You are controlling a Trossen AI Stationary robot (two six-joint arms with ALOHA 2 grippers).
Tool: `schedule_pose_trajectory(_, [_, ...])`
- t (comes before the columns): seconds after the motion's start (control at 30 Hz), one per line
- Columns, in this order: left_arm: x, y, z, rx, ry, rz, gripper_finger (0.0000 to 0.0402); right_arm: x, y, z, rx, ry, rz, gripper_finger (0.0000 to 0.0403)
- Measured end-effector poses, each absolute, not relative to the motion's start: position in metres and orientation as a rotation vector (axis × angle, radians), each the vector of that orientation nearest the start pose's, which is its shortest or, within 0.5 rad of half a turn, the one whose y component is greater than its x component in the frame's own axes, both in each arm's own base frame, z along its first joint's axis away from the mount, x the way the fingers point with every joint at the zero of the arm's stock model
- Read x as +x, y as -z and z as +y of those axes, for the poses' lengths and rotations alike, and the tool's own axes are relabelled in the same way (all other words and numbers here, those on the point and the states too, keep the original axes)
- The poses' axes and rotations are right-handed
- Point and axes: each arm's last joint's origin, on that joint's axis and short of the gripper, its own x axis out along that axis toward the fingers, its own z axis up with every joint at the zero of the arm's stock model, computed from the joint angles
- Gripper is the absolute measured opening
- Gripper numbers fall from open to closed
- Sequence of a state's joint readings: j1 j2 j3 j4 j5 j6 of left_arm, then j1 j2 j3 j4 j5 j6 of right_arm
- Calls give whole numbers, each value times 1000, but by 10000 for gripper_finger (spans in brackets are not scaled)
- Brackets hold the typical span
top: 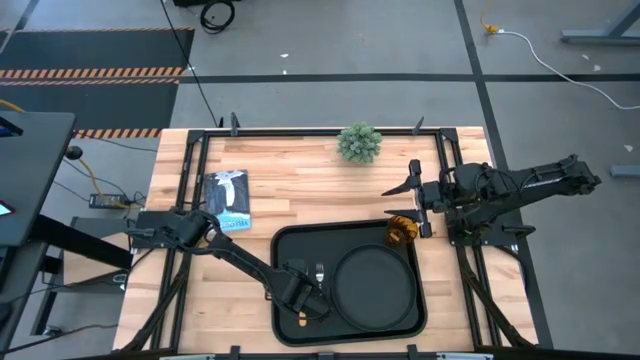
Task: Pick and place plate/cup/fork/spoon on tray
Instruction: Put the yellow spoon on the black serving tray to the left of the orange fork
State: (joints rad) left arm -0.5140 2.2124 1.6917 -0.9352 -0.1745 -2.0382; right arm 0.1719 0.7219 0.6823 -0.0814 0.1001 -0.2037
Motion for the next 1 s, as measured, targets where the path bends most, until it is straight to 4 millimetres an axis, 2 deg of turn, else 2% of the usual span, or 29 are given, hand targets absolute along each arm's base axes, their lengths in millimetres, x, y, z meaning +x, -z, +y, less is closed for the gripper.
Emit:
schedule_pose_trajectory(0.23, [379,-150,-208,-1191,-1088,1020,155,162,-317,30,-218,-109,109,196])
schedule_pose_trajectory(0.4, [376,-156,-206,-1166,-1068,1041,170,162,-317,31,-219,-115,107,196])
schedule_pose_trajectory(0.67, [361,-206,-189,-1070,-1039,972,171,162,-321,31,-212,-111,65,196])
schedule_pose_trajectory(0.8, [359,-230,-169,-894,-991,865,172,163,-324,31,-210,-107,30,196])
schedule_pose_trajectory(1.0, [372,-245,-135,-387,-958,648,172,163,-336,28,-230,-53,-89,196])
